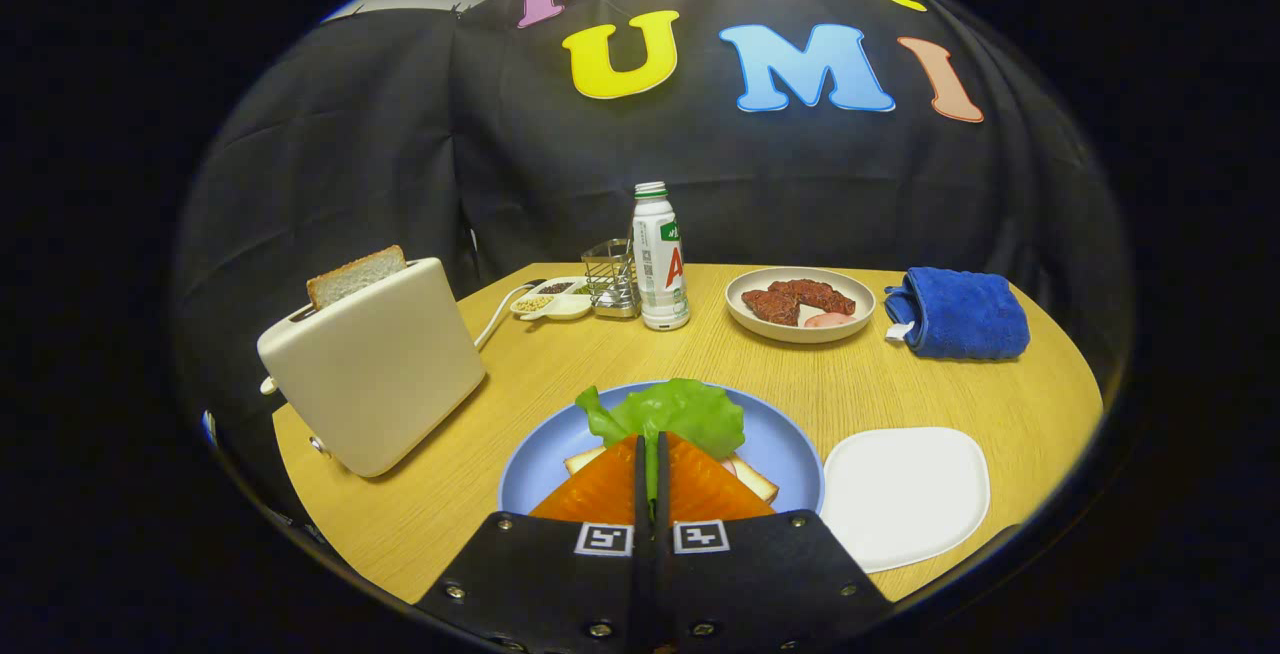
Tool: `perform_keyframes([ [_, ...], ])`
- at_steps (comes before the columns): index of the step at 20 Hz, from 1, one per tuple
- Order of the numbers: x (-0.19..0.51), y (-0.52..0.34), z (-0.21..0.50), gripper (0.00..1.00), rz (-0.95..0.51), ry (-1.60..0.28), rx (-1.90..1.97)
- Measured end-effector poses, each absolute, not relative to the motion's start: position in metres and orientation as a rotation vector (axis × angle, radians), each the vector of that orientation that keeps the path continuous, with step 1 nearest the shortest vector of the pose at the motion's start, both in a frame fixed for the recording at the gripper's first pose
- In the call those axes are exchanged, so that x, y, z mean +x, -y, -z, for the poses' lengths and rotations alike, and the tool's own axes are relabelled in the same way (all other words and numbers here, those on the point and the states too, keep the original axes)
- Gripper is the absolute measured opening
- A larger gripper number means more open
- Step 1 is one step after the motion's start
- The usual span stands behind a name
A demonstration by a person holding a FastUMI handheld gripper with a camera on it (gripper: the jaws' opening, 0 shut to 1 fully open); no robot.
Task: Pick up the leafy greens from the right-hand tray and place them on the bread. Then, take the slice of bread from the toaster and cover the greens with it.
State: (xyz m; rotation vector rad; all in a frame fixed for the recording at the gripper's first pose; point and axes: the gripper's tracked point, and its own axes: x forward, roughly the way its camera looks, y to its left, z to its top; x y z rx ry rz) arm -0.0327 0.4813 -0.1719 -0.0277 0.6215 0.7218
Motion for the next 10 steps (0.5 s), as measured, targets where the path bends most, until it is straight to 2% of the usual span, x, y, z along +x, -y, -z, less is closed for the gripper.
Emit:
perform_keyframes([
  [1,-0.0338,-0.4827,0.174,0.0,-0.721,-0.624,-0.032],
  [2,-0.0329,-0.4835,0.1745,0.07,-0.72,-0.624,-0.032],
  [5,-0.033,-0.4845,0.1744,0.14,-0.722,-0.621,-0.03],
  [7,-0.0323,-0.4834,0.1749,0.26,-0.719,-0.613,-0.043],
  [8,-0.0314,-0.482,0.1752,0.55,-0.713,-0.607,-0.057],
  [9,-0.0314,-0.482,0.1766,0.68,-0.711,-0.6,-0.069],
  [10,-0.0305,-0.4816,0.1764,0.89,-0.708,-0.593,-0.08],
])
